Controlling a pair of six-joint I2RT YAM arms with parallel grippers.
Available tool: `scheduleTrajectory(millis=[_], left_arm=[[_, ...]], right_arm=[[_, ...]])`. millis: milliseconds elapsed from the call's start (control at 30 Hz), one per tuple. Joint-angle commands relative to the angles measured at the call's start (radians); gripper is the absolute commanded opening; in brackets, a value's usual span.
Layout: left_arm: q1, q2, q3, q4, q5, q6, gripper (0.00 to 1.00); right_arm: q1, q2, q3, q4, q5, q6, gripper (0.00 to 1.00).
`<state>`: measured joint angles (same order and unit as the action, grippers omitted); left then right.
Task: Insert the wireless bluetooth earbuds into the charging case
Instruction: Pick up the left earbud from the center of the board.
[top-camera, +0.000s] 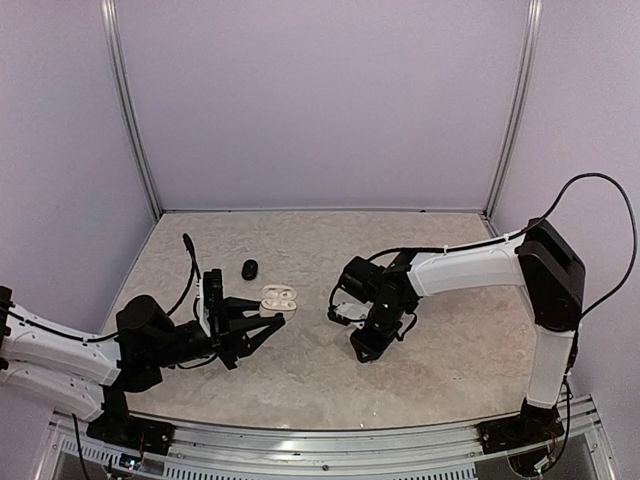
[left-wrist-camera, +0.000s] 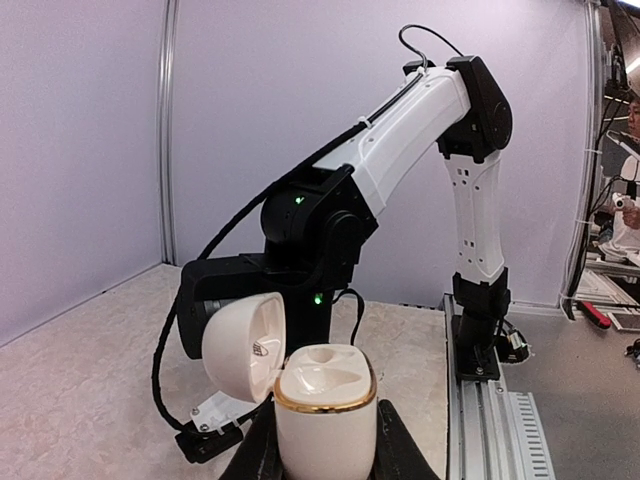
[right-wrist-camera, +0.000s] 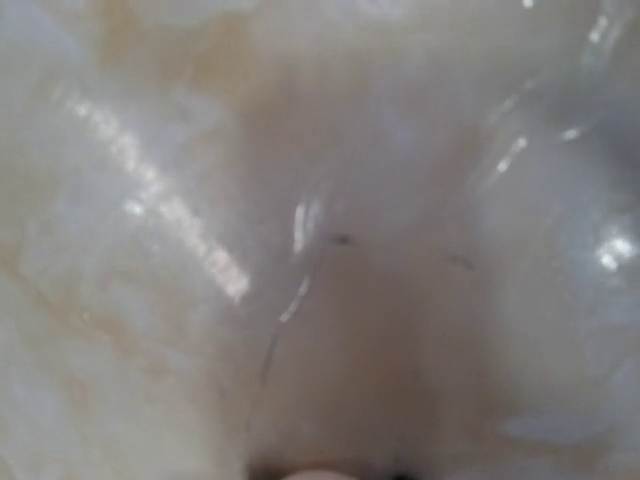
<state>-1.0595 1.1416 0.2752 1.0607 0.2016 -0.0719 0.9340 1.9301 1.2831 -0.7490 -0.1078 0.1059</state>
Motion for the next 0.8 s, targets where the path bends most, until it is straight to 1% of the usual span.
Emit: scheduleTrajectory(millis=[0, 433, 567, 767], left_arm=[[0.006, -0.016, -0.012, 0.012, 0.000, 0.016, 0.04], [0.007, -0.016, -0.020, 0.012, -0.009, 0.024, 0.03], [0.007, -0.015, -0.026, 0.022, -0.020, 0.024, 0.03], [0.013, -0.006, -0.035, 0.044, -0.036, 0.034, 0.03]], right_arm=[[0.013, 0.035, 0.030, -0.033, -0.001, -0.012, 0.30], [0.029, 0.035, 0.051, -0.067, -0.012, -0.023, 0.18], [0.031, 0.002, 0.050, -0.042, -0.015, -0.023, 0.15], [0.031, -0.086, 0.026, 0.047, -0.024, -0.034, 0.14]])
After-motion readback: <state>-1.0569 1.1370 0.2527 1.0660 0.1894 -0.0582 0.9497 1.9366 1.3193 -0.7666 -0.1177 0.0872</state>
